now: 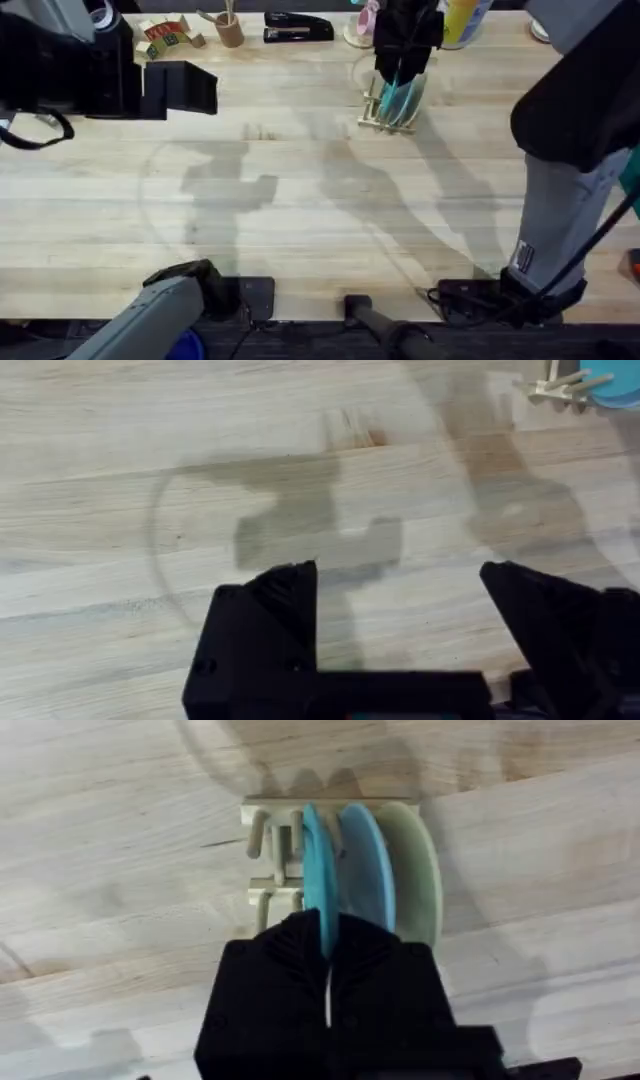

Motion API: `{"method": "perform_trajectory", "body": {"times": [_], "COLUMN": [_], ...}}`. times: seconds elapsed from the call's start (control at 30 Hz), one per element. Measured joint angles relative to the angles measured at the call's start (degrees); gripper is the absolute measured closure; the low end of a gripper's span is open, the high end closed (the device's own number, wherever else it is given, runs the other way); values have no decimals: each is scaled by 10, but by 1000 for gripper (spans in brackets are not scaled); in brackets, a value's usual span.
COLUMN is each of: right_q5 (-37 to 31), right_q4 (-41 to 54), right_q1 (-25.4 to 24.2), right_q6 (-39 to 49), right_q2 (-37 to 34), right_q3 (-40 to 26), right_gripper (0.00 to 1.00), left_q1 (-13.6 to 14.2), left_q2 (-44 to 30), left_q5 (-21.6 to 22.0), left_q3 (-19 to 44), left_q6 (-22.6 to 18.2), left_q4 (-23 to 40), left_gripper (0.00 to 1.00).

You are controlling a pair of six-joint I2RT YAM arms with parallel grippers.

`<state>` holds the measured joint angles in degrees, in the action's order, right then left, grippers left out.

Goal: Pick up the plates from the table one by one and place each into a slot on the dish rack.

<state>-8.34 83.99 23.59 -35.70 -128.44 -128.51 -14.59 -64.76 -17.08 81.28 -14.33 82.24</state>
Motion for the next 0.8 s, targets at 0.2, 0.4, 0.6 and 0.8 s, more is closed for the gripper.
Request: {"method": "perform_trajectory", "body": {"times": [0.2, 0.4, 0.6, 0.8], "right_q5": [0, 0, 2, 2], "right_q4": [0, 0, -1, 0], "right_q1": [0, 0, 0, 0], "right_q6": [0, 1, 2, 2], "right_q2": [0, 0, 0, 0], "right_q3": [0, 0, 0, 0], "right_gripper": [971, 914, 817, 779], "left_q1": [0, 0, 0, 0], "left_q2": [0, 0, 0, 0], "left_q5": [0, 0, 0, 0], "left_q3": [0, 0, 0, 0], "left_q6": [0, 0, 0, 0], "left_q4": [0, 0, 0, 0], "left_gripper": [5, 5, 5, 5]}}
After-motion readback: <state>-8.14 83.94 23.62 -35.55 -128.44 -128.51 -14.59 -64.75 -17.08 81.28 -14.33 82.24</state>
